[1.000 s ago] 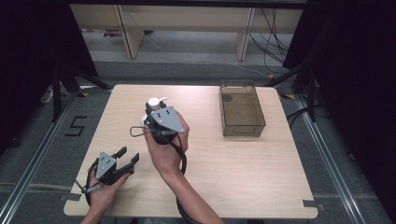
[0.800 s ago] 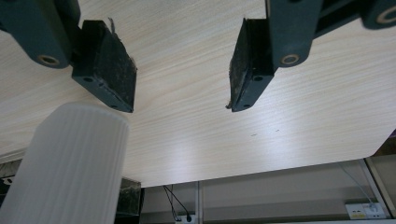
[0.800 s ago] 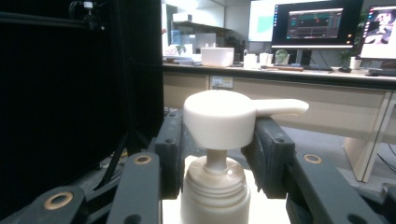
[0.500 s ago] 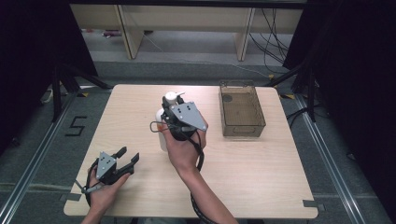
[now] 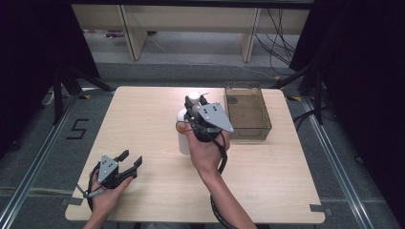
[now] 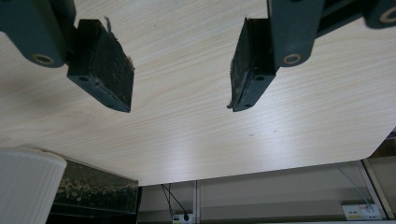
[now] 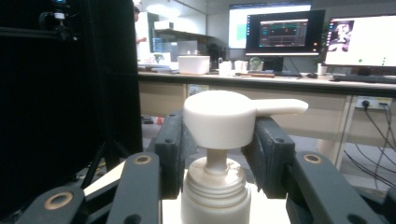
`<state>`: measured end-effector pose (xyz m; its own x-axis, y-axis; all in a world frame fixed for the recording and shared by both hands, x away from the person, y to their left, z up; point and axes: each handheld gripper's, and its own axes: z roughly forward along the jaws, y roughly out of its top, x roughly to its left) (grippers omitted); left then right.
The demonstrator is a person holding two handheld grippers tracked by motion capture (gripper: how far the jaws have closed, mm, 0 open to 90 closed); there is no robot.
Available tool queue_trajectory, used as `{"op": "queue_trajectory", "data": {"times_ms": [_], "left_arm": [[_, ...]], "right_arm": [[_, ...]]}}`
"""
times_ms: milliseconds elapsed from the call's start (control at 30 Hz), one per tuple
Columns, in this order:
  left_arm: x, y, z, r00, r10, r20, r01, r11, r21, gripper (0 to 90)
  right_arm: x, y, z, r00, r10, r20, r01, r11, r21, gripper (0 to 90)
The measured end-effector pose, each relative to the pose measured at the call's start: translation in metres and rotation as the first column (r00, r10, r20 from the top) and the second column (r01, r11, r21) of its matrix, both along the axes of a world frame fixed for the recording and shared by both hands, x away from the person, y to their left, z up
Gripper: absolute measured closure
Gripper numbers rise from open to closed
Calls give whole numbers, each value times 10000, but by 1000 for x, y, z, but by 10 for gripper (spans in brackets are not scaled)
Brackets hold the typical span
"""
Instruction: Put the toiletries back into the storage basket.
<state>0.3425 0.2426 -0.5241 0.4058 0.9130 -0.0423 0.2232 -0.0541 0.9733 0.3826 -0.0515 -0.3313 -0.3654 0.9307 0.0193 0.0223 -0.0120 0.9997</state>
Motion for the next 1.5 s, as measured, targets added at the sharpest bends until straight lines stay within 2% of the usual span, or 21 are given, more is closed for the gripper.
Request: {"op": "queue_trajectory", "data": {"times_ms": [200,267,367,467,500,800,1133,1500], "left_arm": [[0,0,0,10000,22,10,-21,10000,-28,389],[0,0,0,10000,11,2,-11,10000,-19,389],[-1,-1,1,10000,55,-79,-55,10000,29,389],[0,0,0,10000,18,11,-18,10000,-43,388],[0,0,0,10000,18,9,-18,10000,-52,388],[-1,0,0,10000,23,-2,-23,10000,-34,387],[-1,-1,0,9999,82,-96,-82,10000,33,387],[-1,-1,0,9999,77,-102,-77,10000,33,387]], "right_arm": [[0,-15,3,9998,-185,68,185,9998,82,603],[0,-21,4,9994,-315,149,316,9995,-31,603],[0,-25,5,9995,-310,98,308,9995,116,603],[0,-31,5,9992,-407,59,406,9991,104,603],[1,-33,5,9989,-451,119,451,9990,-33,603],[0,-50,7,9979,-649,53,649,9979,-40,603],[0,-80,4,9930,-1176,-59,1176,9930,-99,604],[-1,-102,3,9873,-1584,-104,1581,9872,-204,603]]}}
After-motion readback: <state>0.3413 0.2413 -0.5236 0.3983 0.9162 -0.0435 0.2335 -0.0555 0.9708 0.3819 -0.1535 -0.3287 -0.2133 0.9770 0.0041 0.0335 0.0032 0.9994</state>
